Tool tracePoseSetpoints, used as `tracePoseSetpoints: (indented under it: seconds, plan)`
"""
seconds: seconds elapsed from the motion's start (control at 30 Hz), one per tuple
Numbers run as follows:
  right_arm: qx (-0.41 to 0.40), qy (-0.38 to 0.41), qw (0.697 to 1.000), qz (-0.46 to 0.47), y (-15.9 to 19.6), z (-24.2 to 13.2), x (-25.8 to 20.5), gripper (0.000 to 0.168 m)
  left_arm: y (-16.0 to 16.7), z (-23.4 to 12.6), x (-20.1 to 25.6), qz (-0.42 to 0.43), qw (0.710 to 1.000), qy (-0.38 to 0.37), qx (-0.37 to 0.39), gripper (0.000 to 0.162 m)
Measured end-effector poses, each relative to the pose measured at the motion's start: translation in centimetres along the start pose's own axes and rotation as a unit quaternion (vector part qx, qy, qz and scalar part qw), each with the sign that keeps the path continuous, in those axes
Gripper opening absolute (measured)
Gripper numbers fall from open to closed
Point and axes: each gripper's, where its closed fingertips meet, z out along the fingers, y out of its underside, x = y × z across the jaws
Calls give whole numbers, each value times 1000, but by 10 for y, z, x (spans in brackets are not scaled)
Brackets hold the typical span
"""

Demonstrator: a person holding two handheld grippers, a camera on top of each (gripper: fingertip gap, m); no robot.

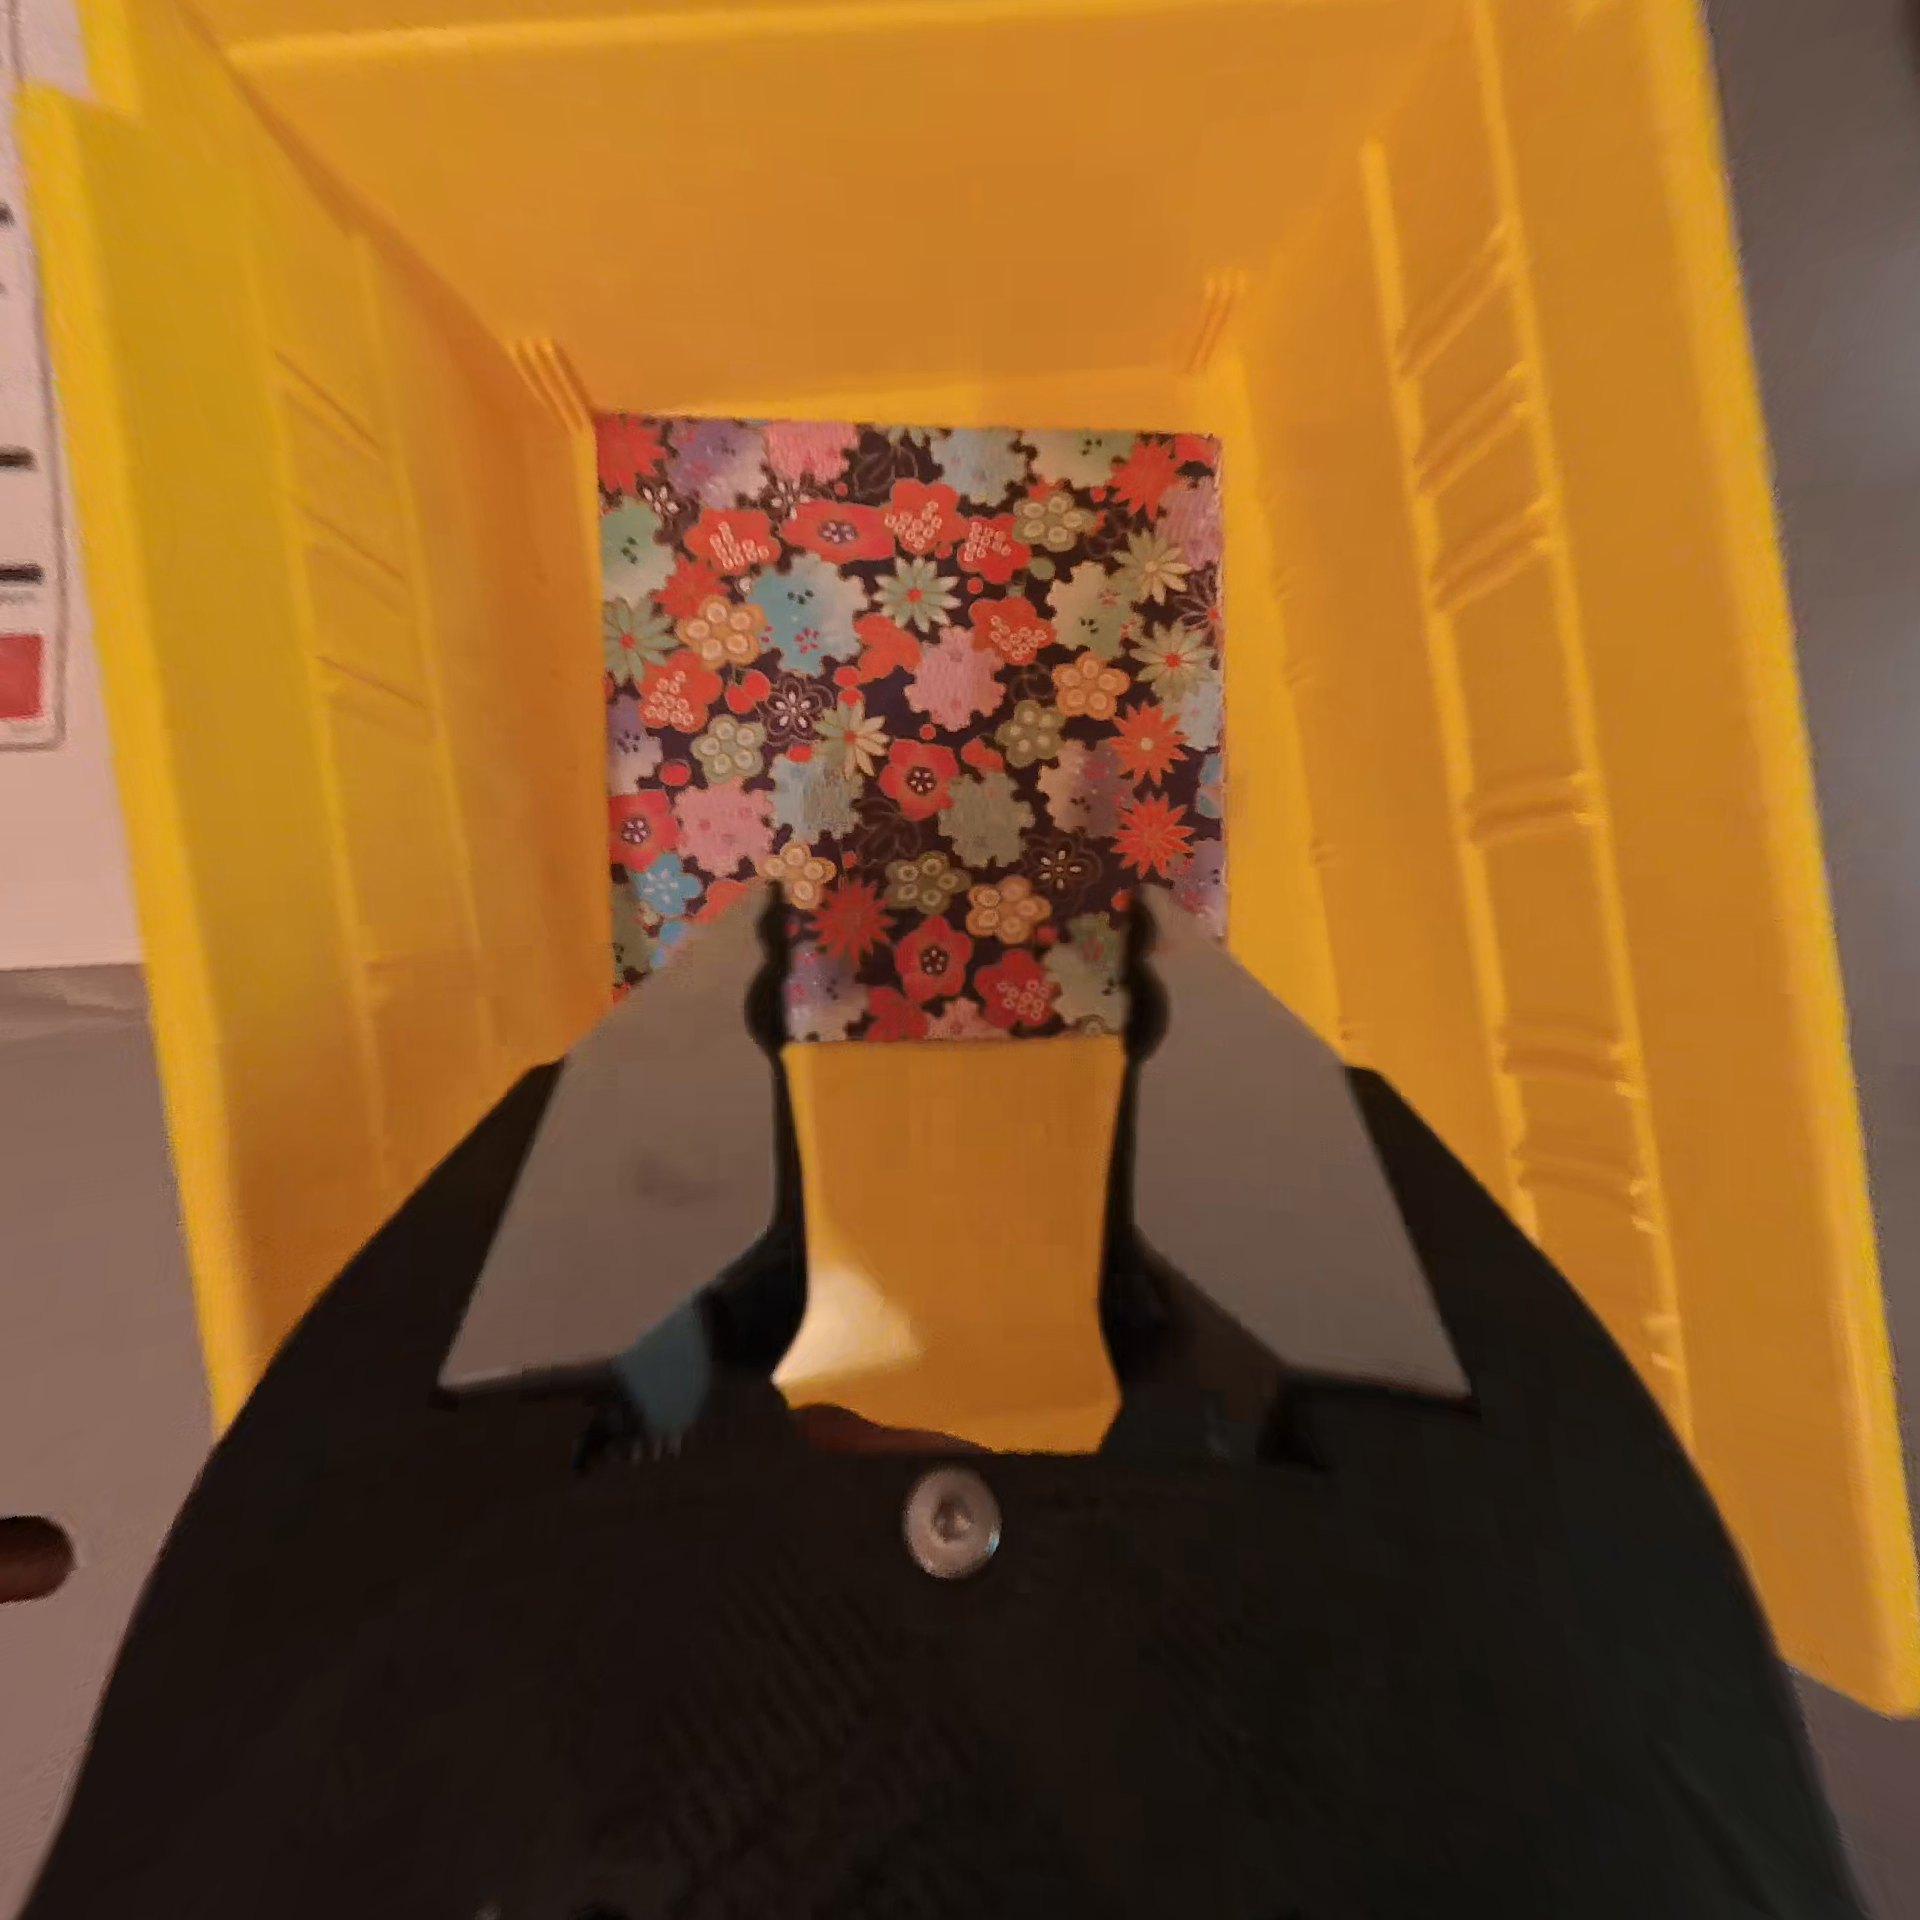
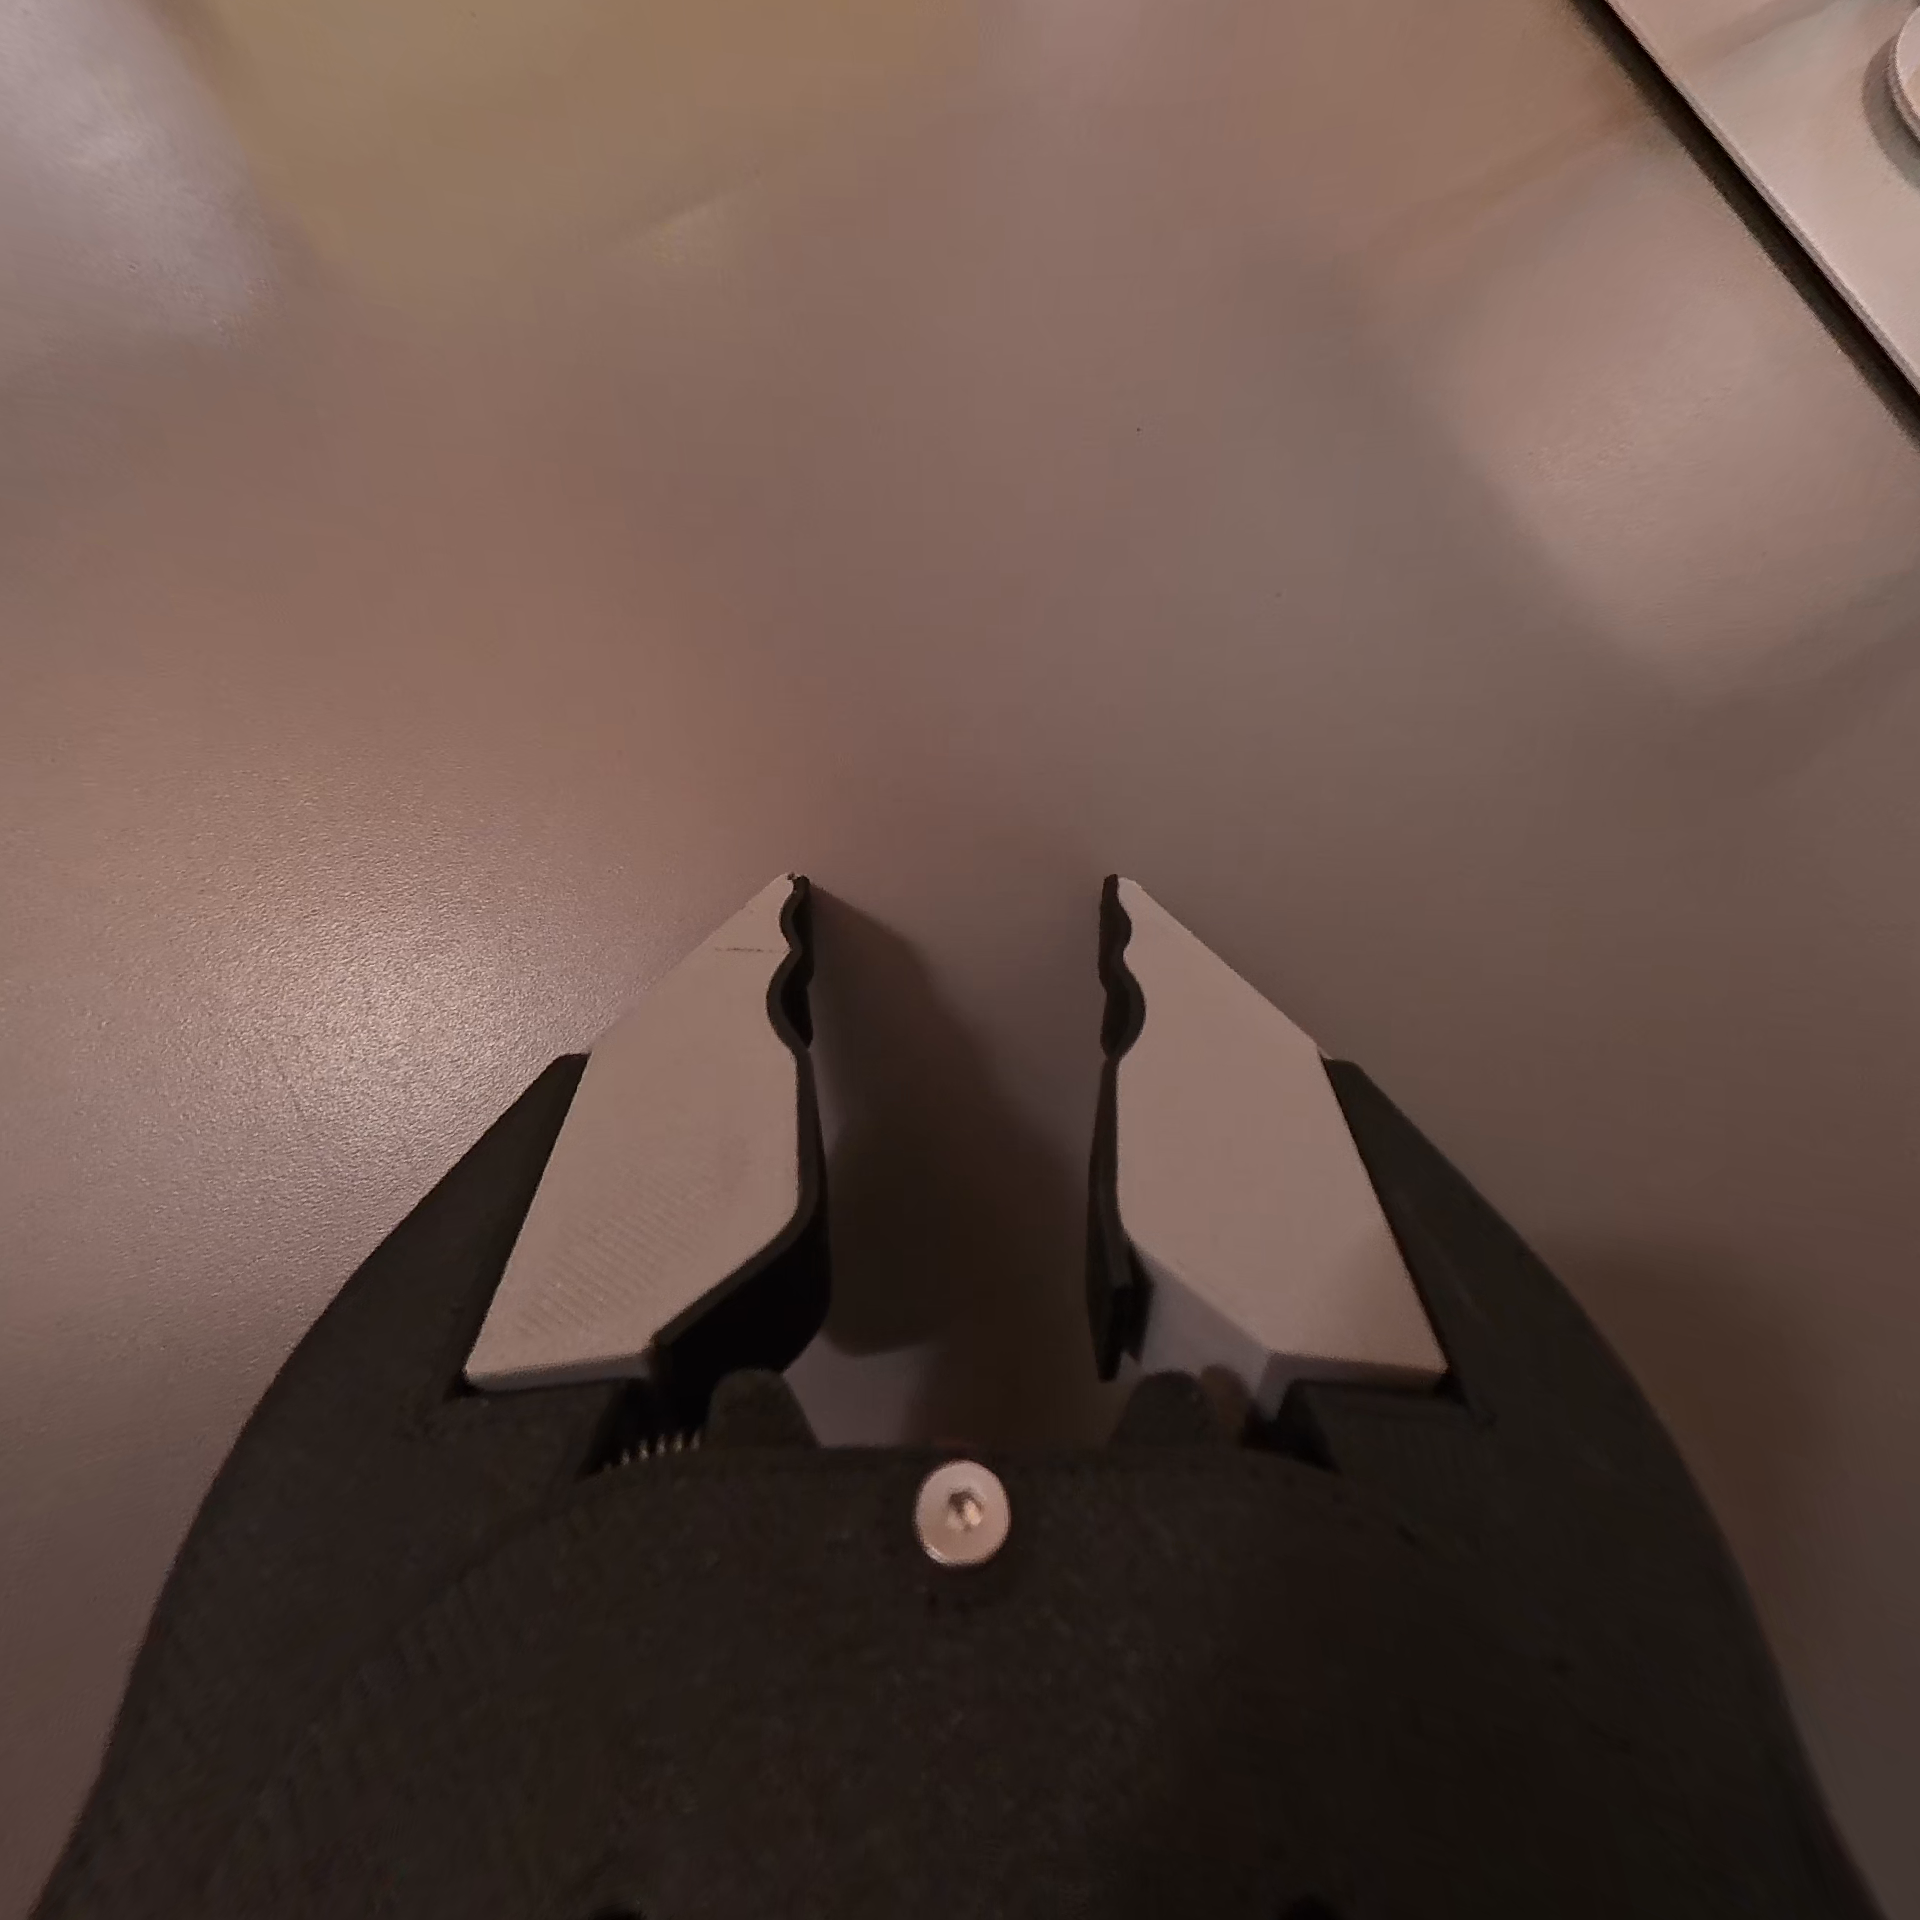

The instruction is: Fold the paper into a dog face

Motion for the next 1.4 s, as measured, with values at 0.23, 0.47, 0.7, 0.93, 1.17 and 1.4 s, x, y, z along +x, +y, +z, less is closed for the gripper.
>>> tracePoseSetpoints:
  seconds: [0.23, 0.47, 0.7, 0.93, 1.17, 1.4]
  plan:
    - [0, -4, 1000, -3, 0, 0, -3, 50, 28, 50, -4, 2, 996, -46, -81, 133]
    - [0, -12, 1000, -10, -1, 0, -7, 51, 28, 56, -13, -2, 996, -43, -74, 151]
    - [0, -21, 1000, -20, -2, 1, -13, 49, 6, 48, -4, 43, 997, -62, -18, 0]
    - [1, -24, 999, -22, -1, 0, -15, 49, 12, 36, 12, 12, 999, -12, -43, 35]
    - [1, -28, 999, -27, -1, 0, -18, 47, 15, 14, 6, 14, 998, -30, -59, 70]
    - [1, -29, 999, -28, -1, 0, -19, 46, 23, -12, 7, 171, 983, -51, -51, 65]
